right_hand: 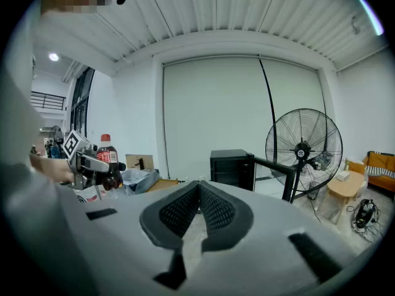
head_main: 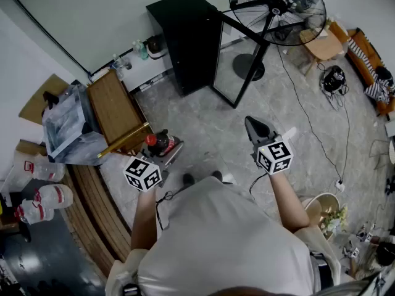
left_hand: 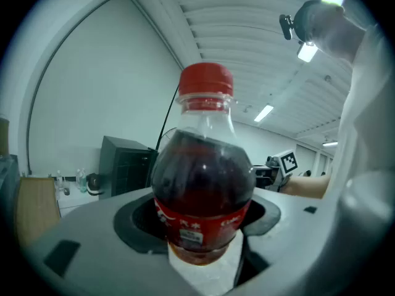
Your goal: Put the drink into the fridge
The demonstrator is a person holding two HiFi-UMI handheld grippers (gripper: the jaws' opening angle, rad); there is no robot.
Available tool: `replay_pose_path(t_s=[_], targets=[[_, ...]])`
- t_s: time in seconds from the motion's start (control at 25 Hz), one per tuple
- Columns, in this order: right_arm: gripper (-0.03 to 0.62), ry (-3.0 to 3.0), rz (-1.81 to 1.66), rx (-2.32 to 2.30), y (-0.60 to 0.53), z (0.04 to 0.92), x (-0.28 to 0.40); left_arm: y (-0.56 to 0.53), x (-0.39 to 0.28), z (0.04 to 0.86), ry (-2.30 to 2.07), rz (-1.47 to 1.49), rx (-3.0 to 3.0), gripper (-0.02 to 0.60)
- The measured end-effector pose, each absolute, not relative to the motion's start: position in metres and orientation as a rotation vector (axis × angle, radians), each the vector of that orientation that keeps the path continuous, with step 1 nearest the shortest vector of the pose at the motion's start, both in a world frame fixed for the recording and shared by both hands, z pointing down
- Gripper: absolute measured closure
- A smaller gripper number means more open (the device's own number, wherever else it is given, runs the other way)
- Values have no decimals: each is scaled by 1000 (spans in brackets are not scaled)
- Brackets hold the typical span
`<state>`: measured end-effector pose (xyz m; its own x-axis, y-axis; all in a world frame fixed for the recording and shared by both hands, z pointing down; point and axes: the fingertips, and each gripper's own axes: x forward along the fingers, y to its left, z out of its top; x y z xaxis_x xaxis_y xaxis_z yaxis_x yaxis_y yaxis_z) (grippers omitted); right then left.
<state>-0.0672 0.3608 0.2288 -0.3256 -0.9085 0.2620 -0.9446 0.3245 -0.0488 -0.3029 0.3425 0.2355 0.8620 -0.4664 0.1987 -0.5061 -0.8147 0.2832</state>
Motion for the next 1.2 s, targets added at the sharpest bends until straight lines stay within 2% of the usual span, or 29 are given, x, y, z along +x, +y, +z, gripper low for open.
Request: replay_pose_path(t_s=[0.68,1.2], targets=[[592,-2416,284,1714,360,228,-36,346,-279,236,-774,167,2698,285],[591,-2402,309,1624,368,260,12,362,-228,255,-843,191,2646,285]])
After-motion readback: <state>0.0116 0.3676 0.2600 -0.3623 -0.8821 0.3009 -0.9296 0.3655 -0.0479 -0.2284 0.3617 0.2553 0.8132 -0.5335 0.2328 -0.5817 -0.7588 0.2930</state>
